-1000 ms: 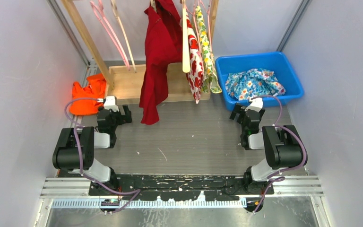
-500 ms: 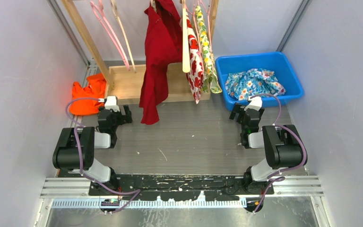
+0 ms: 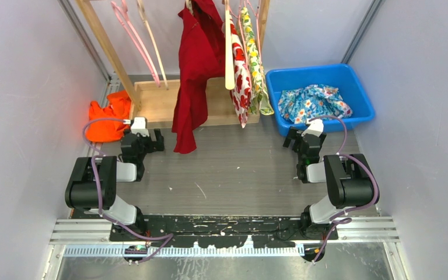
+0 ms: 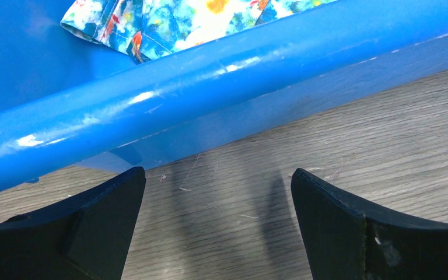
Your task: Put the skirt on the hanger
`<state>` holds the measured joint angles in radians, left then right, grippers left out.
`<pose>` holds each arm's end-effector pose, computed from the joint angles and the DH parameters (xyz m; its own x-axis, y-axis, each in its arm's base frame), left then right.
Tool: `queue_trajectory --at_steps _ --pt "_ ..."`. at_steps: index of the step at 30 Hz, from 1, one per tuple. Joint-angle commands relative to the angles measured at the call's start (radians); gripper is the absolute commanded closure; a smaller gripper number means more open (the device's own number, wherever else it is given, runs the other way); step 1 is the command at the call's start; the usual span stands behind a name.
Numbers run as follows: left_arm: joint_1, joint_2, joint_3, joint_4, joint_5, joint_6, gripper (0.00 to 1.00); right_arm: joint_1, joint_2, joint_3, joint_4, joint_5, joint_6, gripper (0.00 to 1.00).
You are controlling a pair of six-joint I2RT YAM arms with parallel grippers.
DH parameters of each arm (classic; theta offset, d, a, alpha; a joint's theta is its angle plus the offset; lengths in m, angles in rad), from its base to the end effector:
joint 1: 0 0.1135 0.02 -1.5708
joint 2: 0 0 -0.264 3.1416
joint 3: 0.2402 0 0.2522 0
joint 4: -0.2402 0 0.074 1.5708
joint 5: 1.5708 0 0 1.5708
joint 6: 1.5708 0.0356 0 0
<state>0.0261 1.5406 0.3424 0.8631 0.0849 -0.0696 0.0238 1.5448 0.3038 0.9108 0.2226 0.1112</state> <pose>0.2605 0.0038 0.1351 -0.3317 -0.0780 -0.9402 0.0311 0.9951 -0.0935 0.2522 -0.0019 0.1298 -0.3015 0.1011 -0.9481 0.2204 0.9748 0.0338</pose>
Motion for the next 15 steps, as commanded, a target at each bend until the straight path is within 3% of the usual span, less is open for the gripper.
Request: queue_trajectory --at_steps 1,15 --pt "-0.005 0.006 0.029 0.042 0.027 0.028 0.0 -0.003 -0.005 0.027 0.042 0.001 -0.003 0.0" --pt "-0.004 0.005 0.029 0.042 0.027 0.028 0.0 -0.003 -0.006 0.03 0.038 0.001 0.0 0.0"
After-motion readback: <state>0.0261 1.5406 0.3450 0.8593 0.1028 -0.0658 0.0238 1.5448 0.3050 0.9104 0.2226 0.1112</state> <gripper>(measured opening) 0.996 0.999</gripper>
